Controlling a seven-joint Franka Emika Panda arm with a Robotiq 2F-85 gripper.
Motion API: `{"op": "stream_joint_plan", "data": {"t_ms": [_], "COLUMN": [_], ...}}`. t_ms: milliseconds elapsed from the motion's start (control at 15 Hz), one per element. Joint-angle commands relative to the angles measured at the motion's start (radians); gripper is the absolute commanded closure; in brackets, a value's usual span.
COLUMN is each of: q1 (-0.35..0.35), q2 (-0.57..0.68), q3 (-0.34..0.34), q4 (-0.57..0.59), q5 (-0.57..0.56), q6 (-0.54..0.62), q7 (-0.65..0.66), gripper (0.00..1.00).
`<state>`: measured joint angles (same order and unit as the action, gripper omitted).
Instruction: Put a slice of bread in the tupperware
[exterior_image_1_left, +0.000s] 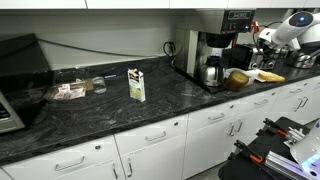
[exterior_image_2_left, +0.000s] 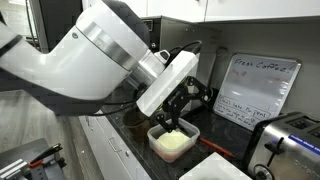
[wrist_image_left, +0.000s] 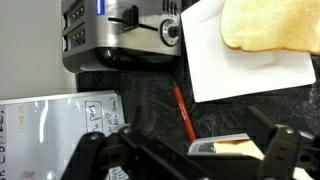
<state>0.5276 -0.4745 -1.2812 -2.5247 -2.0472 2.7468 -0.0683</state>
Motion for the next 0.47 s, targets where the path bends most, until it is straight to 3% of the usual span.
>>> {"op": "stream_joint_plan", "data": {"t_ms": [0,400], "q1": [-0.001,-0.008], "q2": [0.0,0.0], "q3": [0.004,0.006], "q4": [-0.001,-0.004], "q5": [0.003,0.003], "q6": [-0.005,-0.006], "q7": [0.0,0.0], "gripper": [0.0,0.0]}}
